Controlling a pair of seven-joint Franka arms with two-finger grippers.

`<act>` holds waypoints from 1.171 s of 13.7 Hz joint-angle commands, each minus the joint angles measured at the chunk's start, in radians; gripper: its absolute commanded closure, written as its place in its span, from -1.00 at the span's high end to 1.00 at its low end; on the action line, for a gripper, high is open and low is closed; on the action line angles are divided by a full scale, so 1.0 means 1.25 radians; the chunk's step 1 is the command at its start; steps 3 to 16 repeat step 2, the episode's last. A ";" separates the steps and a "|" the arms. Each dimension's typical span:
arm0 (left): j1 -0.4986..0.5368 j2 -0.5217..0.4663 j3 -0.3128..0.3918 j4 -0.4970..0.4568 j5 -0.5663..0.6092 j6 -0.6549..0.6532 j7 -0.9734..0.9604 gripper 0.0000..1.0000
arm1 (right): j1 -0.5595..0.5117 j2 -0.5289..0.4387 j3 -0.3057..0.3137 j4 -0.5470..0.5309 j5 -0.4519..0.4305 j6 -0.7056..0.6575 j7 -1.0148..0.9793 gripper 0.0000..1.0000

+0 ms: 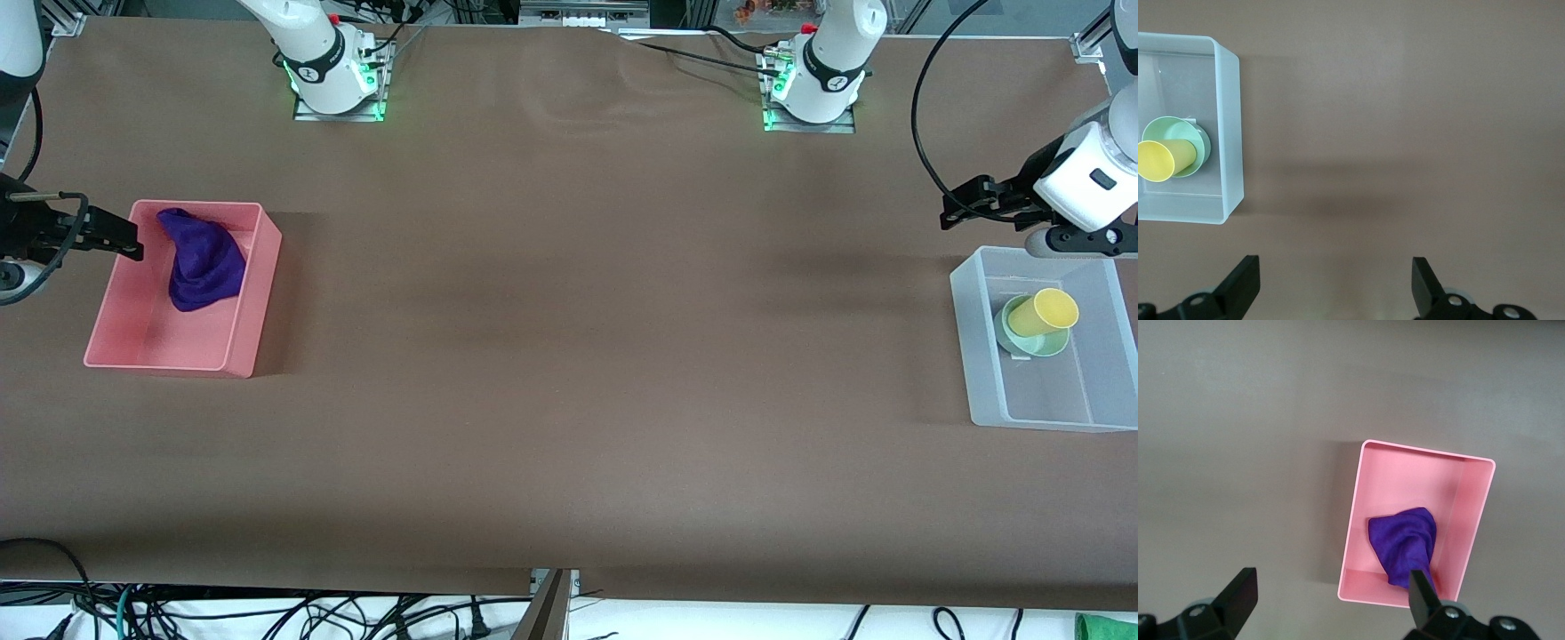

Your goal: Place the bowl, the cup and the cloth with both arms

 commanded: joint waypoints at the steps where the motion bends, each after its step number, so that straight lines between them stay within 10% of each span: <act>1: 0.024 -0.002 -0.010 0.028 -0.005 -0.025 0.000 1.00 | -0.001 -0.003 0.004 -0.001 0.004 0.003 0.005 1.00; 16: 0.026 0.003 -0.010 0.028 -0.006 -0.029 0.000 1.00 | -0.001 -0.004 0.004 -0.001 0.004 0.003 0.005 1.00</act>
